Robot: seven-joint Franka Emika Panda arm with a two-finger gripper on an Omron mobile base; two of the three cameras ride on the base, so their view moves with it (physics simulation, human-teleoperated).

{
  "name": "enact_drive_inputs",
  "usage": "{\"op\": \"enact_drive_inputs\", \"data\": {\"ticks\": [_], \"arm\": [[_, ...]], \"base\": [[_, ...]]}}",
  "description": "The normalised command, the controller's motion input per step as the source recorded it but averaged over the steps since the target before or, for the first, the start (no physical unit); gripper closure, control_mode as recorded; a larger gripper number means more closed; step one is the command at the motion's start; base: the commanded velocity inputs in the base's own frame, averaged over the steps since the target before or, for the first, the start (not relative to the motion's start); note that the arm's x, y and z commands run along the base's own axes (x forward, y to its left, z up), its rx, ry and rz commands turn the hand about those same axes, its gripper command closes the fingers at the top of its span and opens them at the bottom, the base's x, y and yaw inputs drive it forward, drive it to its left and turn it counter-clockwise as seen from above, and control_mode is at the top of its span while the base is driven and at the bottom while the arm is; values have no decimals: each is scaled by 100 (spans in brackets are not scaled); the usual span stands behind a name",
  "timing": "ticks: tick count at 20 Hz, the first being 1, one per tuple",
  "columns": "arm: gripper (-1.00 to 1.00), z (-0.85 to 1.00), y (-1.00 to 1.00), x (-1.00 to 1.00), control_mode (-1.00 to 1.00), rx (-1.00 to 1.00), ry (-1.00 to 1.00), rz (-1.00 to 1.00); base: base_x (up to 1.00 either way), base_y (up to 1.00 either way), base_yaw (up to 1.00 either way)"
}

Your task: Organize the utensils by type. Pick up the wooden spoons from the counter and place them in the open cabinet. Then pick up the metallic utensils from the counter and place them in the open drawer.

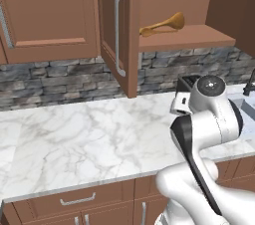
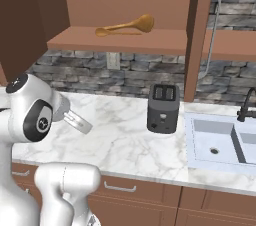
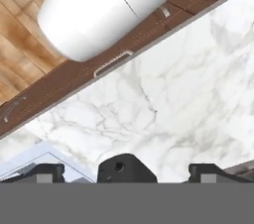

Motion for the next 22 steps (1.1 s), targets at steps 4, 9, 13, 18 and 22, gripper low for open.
{"op": "enact_drive_inputs", "data": {"ticks": [4, 9, 13, 18, 22], "arm": [[-100, -33, -13, -31, -100, 3, -5, 0], [-100, -21, -5, -19, 100, 3, -4, 0], [-100, 0, 0, 0, 100, 0, 0, 0], [-100, 0, 0, 0, 100, 0, 0, 0], [-100, 0, 0, 0, 100, 0, 0, 0]], "base": [[0, 0, 0], [-9, 0, -5], [-32, -18, -27], [-39, -32, -35], [-43, -31, -40]]}}
